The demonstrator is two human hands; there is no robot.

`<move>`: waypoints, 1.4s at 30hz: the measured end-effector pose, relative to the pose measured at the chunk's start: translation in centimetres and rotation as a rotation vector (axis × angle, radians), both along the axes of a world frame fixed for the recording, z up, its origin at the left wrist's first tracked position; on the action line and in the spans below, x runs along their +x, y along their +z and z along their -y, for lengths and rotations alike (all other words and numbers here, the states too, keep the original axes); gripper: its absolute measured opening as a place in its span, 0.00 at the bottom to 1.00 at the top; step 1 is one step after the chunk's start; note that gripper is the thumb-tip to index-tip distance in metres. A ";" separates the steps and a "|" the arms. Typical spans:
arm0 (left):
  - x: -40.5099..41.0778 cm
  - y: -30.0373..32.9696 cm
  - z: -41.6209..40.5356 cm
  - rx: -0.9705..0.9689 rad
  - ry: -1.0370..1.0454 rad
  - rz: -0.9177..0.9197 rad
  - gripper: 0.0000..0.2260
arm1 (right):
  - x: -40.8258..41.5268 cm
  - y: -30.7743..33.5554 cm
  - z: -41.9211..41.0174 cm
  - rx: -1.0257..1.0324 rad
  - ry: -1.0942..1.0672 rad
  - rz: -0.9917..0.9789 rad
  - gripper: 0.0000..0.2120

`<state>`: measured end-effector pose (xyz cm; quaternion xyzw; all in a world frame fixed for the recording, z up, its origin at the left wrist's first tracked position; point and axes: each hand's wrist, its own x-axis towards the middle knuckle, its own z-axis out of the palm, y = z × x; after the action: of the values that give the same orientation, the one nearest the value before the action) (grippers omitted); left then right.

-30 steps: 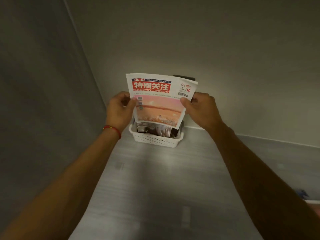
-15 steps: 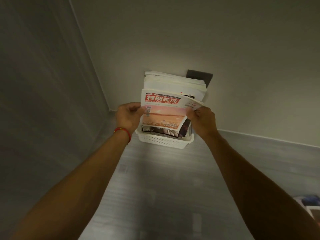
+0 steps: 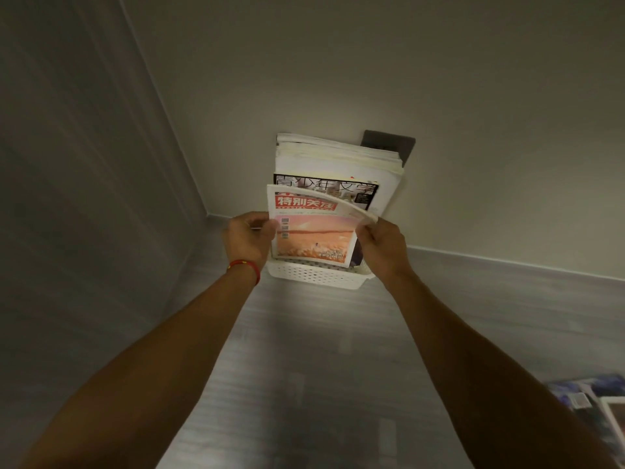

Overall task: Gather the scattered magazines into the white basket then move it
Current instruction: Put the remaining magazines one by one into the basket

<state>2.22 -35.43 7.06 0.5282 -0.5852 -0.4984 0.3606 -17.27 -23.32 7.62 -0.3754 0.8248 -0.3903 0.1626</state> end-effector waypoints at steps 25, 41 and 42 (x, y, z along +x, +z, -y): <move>-12.3 -3.0 -34.3 -0.361 -0.926 0.489 0.27 | -14.3 -7.4 -46.7 0.318 -0.343 -0.149 0.10; -21.1 -3.6 -46.0 -0.371 -1.119 0.613 0.28 | -22.3 -10.7 -63.4 0.747 -0.786 0.112 0.31; -21.2 -3.4 -46.3 -0.374 -1.116 0.612 0.28 | -22.4 -10.4 -63.7 0.696 -0.770 0.104 0.24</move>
<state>-18.96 10.84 3.68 0.1919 -0.9238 -0.3278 -0.0487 -39.64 40.41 -2.75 0.0512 0.9749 -0.1428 0.1631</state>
